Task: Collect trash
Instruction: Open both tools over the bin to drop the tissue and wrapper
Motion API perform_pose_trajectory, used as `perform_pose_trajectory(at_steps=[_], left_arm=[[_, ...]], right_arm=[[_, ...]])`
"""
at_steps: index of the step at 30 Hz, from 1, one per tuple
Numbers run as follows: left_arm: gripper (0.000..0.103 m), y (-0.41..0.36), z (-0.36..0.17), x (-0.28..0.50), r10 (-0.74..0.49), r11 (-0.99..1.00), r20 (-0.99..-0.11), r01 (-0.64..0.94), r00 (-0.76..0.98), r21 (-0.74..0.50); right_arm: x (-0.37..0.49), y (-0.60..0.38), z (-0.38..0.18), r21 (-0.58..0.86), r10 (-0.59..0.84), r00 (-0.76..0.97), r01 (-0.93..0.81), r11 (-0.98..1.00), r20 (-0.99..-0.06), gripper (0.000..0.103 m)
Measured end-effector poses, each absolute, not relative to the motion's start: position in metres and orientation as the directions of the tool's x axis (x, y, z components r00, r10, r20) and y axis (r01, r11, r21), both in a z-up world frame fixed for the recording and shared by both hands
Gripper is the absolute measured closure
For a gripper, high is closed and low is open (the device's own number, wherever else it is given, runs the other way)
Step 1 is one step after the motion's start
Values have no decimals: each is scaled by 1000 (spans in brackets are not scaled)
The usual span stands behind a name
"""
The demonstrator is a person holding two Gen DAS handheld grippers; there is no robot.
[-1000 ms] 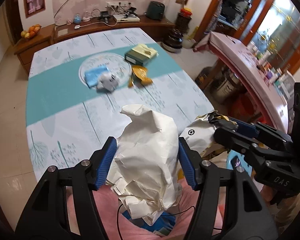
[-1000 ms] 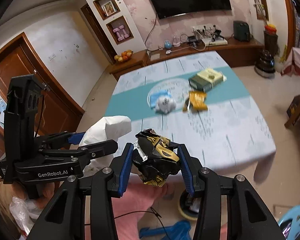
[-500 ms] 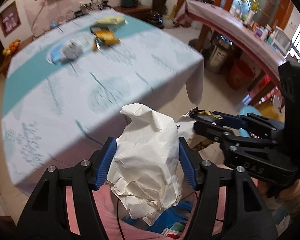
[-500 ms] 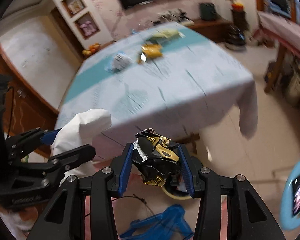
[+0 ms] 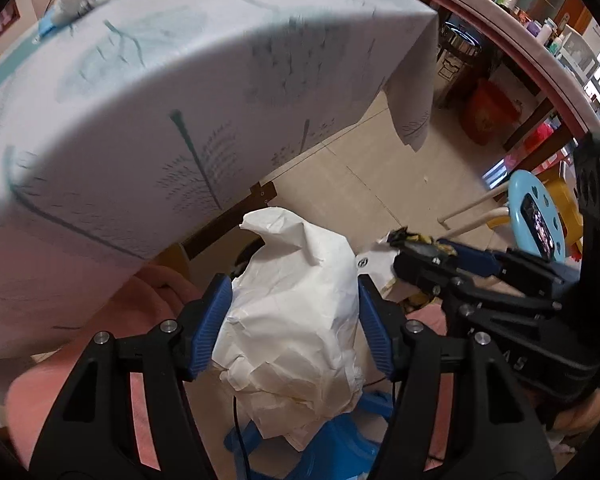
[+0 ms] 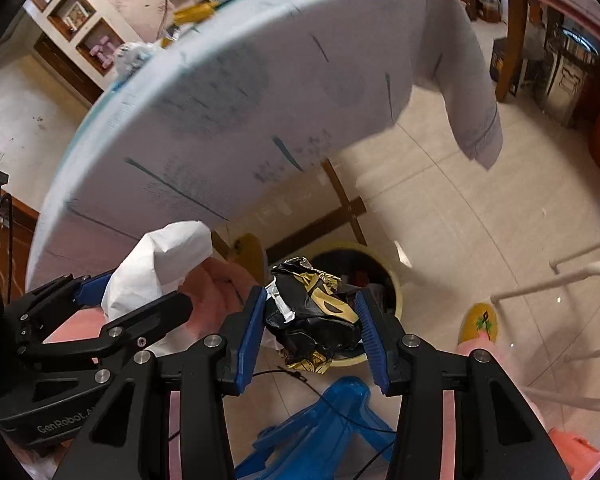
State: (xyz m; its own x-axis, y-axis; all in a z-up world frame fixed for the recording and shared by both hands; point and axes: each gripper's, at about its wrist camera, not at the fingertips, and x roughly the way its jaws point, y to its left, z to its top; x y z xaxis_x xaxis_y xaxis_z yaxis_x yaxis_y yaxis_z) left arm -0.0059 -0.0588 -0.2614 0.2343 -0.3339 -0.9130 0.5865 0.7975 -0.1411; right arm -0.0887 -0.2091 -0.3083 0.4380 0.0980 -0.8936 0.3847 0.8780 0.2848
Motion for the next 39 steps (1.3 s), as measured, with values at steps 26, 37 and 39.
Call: perform_pose_trajectory(at_steps=[26,37,39], left_arm=[[34,-94,-370,31,-224,806,-945,591,237,-43],[22,-90,-364,37,-202,829,-944,559,260,-24],[22,-89,-366,39,-196,835,-947,550,254,-25]], right_arm=[[-53,-238,-447,347,176,351,517,782,-920,50],[-51,-246,-451,341,154,365,531,775,-918,36],[-52,-245,-451,337,150,363,533,776,-919,36]])
